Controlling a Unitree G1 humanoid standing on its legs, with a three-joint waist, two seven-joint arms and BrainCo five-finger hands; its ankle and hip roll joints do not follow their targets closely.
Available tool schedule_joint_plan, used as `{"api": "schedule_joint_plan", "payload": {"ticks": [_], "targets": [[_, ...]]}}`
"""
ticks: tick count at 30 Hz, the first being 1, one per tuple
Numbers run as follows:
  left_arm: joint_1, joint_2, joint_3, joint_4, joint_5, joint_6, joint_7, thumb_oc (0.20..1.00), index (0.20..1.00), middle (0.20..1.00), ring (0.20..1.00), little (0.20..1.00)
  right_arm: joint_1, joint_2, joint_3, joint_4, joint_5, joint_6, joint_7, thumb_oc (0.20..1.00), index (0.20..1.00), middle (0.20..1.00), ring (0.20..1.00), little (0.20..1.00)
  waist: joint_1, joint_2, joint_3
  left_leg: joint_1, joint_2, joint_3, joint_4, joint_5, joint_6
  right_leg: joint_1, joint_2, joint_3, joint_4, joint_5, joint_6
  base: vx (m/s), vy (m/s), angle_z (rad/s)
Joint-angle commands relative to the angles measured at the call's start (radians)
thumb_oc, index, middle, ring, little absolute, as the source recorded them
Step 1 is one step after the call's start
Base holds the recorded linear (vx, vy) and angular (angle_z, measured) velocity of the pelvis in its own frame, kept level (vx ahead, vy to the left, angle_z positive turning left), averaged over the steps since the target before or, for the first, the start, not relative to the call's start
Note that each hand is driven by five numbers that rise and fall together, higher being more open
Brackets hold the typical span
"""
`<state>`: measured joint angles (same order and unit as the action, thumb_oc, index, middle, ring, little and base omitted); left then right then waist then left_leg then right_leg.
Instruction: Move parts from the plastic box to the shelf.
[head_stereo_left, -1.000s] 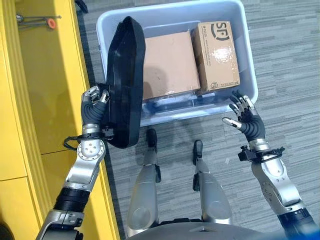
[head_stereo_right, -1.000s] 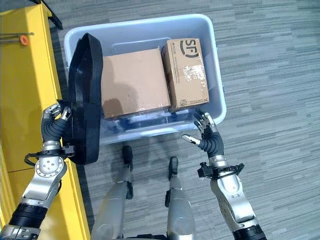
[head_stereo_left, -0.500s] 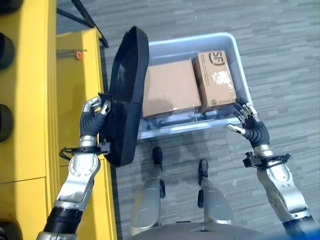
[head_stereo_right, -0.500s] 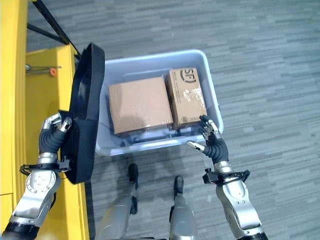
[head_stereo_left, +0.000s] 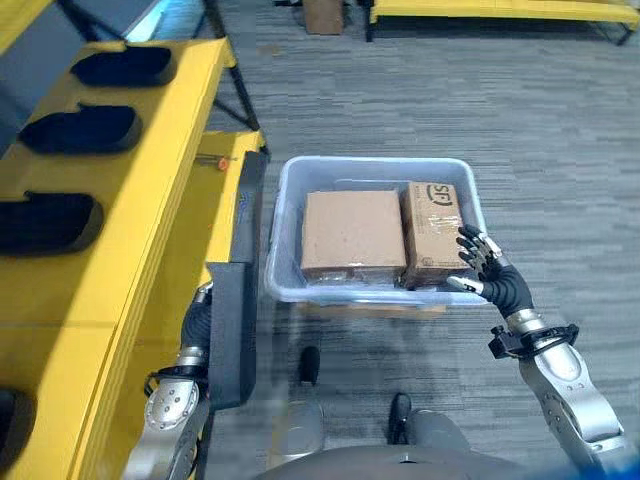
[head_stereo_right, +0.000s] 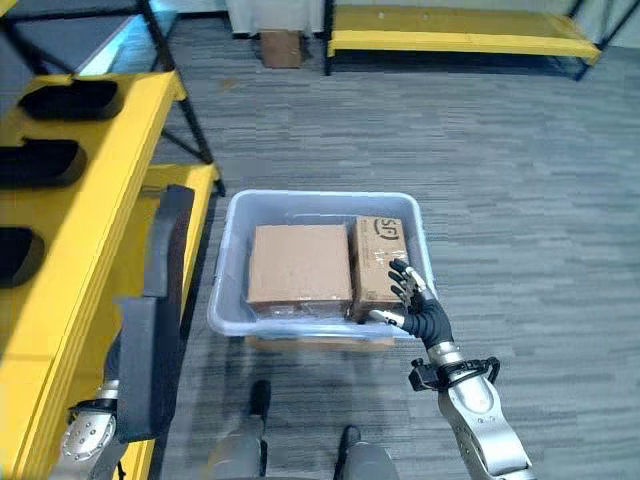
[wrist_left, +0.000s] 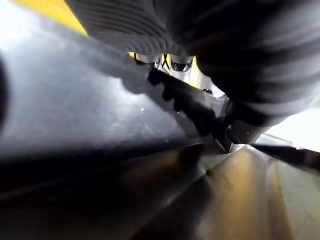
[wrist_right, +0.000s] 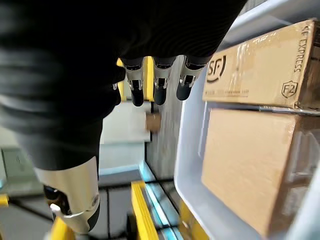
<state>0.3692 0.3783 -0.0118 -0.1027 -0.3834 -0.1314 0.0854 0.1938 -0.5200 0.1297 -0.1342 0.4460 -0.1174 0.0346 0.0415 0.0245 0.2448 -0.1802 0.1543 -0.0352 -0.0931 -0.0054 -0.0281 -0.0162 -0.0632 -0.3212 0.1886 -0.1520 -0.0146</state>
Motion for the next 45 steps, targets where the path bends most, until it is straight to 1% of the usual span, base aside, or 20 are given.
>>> {"api": "schedule_joint_plan", "payload": {"ticks": [1,3,6,9,11,16,20,22,25,27,29,30,31,33,35,37,38,40,41,45], "targets": [[-0.063,0.054,0.064,-0.043,-0.04,-0.057,-0.024,0.2,0.2,0.2,0.2,0.2,-0.041,0.001,-0.027,-0.002,-0.009,-0.038,0.0,1.0,1.0,1.0,1.0,1.0,-0.032,-0.065,-0.004,0.032,0.056,0.026,0.291,0.125,-0.059,-0.079,-0.097,-0.005,0.05,-0.007,0.047,-0.29,-0.081,1.26],[-0.064,0.044,0.06,-0.052,-0.041,-0.049,-0.028,0.2,0.2,0.2,0.2,0.2,-0.005,0.017,-0.039,0.001,0.0,-0.034,0.005,1.0,1.0,1.0,1.0,1.0,-0.052,-0.06,-0.017,0.102,0.074,0.051,0.345,0.059,-0.054,-0.079,-0.11,-0.032,0.07,-0.03,0.045,-0.06,0.025,0.79],[-0.088,0.051,0.048,-0.058,-0.038,-0.044,-0.027,0.2,0.2,0.2,0.2,0.2,0.023,0.042,-0.06,0.006,0.015,-0.02,-0.002,1.0,1.0,1.0,1.0,1.0,-0.089,-0.038,-0.032,0.192,0.102,0.09,0.298,0.026,-0.059,-0.108,-0.151,-0.085,0.128,-0.024,0.058,-0.02,0.193,1.03],[-0.087,0.047,0.044,-0.067,-0.028,-0.039,-0.033,0.2,0.2,0.2,0.2,0.2,0.048,0.059,-0.091,0.0,0.011,-0.011,-0.009,1.0,1.0,1.0,1.0,1.0,-0.104,-0.018,-0.037,0.201,0.064,0.12,0.221,-0.073,-0.044,-0.098,-0.211,-0.098,0.154,0.004,0.092,0.03,0.294,1.16],[-0.082,0.058,0.043,-0.067,-0.033,-0.039,-0.034,0.2,0.2,0.2,0.2,0.2,0.049,0.075,-0.096,0.003,0.025,-0.006,-0.015,1.0,1.0,1.0,1.0,1.0,-0.1,-0.018,-0.027,0.193,0.045,0.124,0.217,-0.1,-0.038,-0.085,-0.242,-0.102,0.136,0.034,0.111,-0.01,0.285,0.8],[-0.061,0.077,0.067,-0.079,-0.02,-0.04,-0.029,0.2,0.2,0.2,0.2,0.2,0.043,0.083,-0.09,-0.006,0.027,0.0,-0.005,1.0,1.0,1.0,1.0,1.0,-0.084,-0.038,-0.006,0.155,-0.001,0.118,0.237,-0.128,-0.027,-0.07,-0.288,-0.119,0.071,0.123,0.15,-0.04,0.223,0.29],[-0.048,0.087,0.1,-0.087,0.008,-0.038,-0.022,0.2,0.2,0.2,0.2,0.2,0.009,0.095,-0.064,0.006,0.013,0.012,0.0,1.0,1.0,1.0,1.0,1.0,-0.042,-0.079,0.022,0.069,-0.086,0.081,0.305,-0.17,0.003,-0.038,-0.354,-0.157,-0.014,0.256,0.21,-0.08,0.247,0.2],[-0.056,0.088,0.094,-0.08,0.009,-0.039,-0.022,0.2,0.2,0.2,0.2,0.2,0.004,0.106,-0.063,0.011,0.013,0.012,-0.008,1.0,1.0,1.0,1.0,1.0,-0.038,-0.083,0.029,0.036,-0.119,0.069,0.331,-0.176,0.011,-0.026,-0.373,-0.167,-0.043,0.304,0.221,-0.07,0.265,0.52],[-0.051,0.089,0.1,-0.075,0.03,-0.043,-0.02,0.2,0.2,0.2,0.2,0.2,0.008,0.125,-0.059,0.017,0.013,0.014,-0.005,1.0,1.0,1.0,1.0,1.0,-0.042,-0.076,0.014,0.033,-0.156,0.055,0.302,-0.169,0.031,-0.024,-0.378,-0.129,-0.074,0.357,0.232,-0.01,0.293,0.61],[-0.059,0.102,0.105,-0.07,0.037,-0.052,-0.011,0.2,0.2,0.2,0.2,0.2,-0.004,0.139,-0.041,0.029,0.016,0.014,-0.002,1.0,1.0,1.0,1.0,1.0,-0.073,-0.061,0.002,0.06,-0.178,0.035,0.222,-0.119,0.056,-0.07,-0.327,0.037,-0.046,0.351,0.192,-0.01,0.317,0.43],[-0.071,0.113,0.095,-0.053,0.045,-0.057,-0.006,0.2,0.2,0.2,0.2,0.2,-0.011,0.137,-0.028,0.033,0.024,0.016,0.006,1.0,1.0,1.0,1.0,1.0,-0.107,-0.049,-0.008,0.087,-0.184,-0.008,0.171,-0.083,0.067,-0.128,-0.193,0.259,-0.017,0.295,0.162,0.07,0.176,0.48],[-0.076,0.115,0.09,-0.047,0.05,-0.056,-0.006,0.2,0.2,0.2,0.2,0.2,-0.008,0.133,-0.029,0.029,0.029,0.018,0.01,1.0,1.0,1.0,1.0,1.0,-0.12,-0.047,-0.008,0.099,-0.186,-0.026,0.153,-0.067,0.071,-0.143,-0.124,0.327,0.022,0.257,0.15,0.07,0.15,0.48],[-0.085,0.115,0.082,-0.041,0.051,-0.053,-0.01,0.2,0.2,0.2,0.2,0.2,-0.002,0.129,-0.027,0.026,0.038,0.019,0.02,1.0,1.0,1.0,1.0,1.0,-0.132,-0.048,-0.006,0.113,-0.188,-0.04,0.136,-0.051,0.074,-0.145,-0.044,0.357,0.052,0.185,0.131,0.06,0.123,0.52],[-0.091,0.115,0.071,-0.036,0.061,-0.046,-0.017,0.2,0.2,0.2,0.2,0.2,0.017,0.125,-0.025,0.023,0.051,0.017,0.036,1.0,1.0,1.0,1.0,1.0,-0.134,-0.06,-0.016,0.124,-0.198,-0.067,0.101,-0.018,0.08,-0.149,0.06,0.341,0.099,0.119,0.108,0.02,0.058,0.74],[-0.085,0.104,0.07,-0.036,0.061,-0.044,-0.017,0.2,0.2,0.2,0.2,0.2,0.022,0.121,-0.016,0.03,0.056,0.014,0.041,1.0,1.0,1.0,1.0,1.0,-0.133,-0.073,-0.031,0.141,-0.212,-0.088,0.072,0.001,0.077,-0.14,0.114,0.313,0.093,0.09,0.091,-0.01,-0.024,0.64],[-0.075,0.092,0.081,-0.029,0.048,-0.046,-0.013,0.2,0.2,0.2,0.2,0.2,0.022,0.122,-0.002,0.038,0.057,0.014,0.043,1.0,1.0,1.0,1.0,1.0,-0.112,-0.091,-0.048,0.144,-0.221,-0.076,0.064,0.006,0.071,-0.09,0.106,0.265,0.005,0.082,0.075,-0.01,-0.069,0.17],[-0.063,0.081,0.091,-0.034,0.043,-0.046,-0.012,0.2,0.2,0.2,0.2,0.2,0.019,0.121,0.001,0.037,0.053,0.016,0.045,1.0,1.0,1.0,1.0,1.0,-0.101,-0.093,-0.053,0.15,-0.221,-0.067,0.064,0.007,0.069,-0.068,0.09,0.246,-0.03,0.086,0.081,-0.02,-0.064,-0.24],[-0.047,0.065,0.093,-0.035,0.041,-0.051,-0.01,0.2,0.2,0.2,0.2,0.2,0.008,0.112,0.01,0.047,0.044,0.015,0.04,1.0,1.0,1.0,1.0,1.0,-0.092,-0.092,-0.061,0.148,-0.22,-0.056,0.064,0.008,0.067,-0.051,0.101,0.292,-0.083,0.096,0.082,-0.07,-0.06,-0.26],[-0.026,0.044,0.108,-0.042,0.014,-0.054,-0.008,0.2,0.2,0.2,0.2,0.2,-0.007,0.103,0.007,0.05,0.044,0.016,0.035,1.0,1.0,1.0,1.0,1.0,-0.068,-0.082,-0.067,0.142,-0.216,-0.028,0.056,0.016,0.067,-0.032,0.09,0.273,-0.141,0.12,0.083,-0.09,-0.07,-0.02],[-0.009,0.035,0.099,-0.045,0.024,-0.05,-0.019,0.2,0.2,0.2,0.2,0.2,0.005,0.096,-0.004,0.041,0.034,0.02,0.039,1.0,1.0,1.0,1.0,1.0,-0.071,-0.074,-0.087,0.153,-0.22,-0.029,0.036,0.036,0.06,0.003,0.098,0.275,-0.189,0.124,0.073,-0.05,-0.051,-0.19]]}}
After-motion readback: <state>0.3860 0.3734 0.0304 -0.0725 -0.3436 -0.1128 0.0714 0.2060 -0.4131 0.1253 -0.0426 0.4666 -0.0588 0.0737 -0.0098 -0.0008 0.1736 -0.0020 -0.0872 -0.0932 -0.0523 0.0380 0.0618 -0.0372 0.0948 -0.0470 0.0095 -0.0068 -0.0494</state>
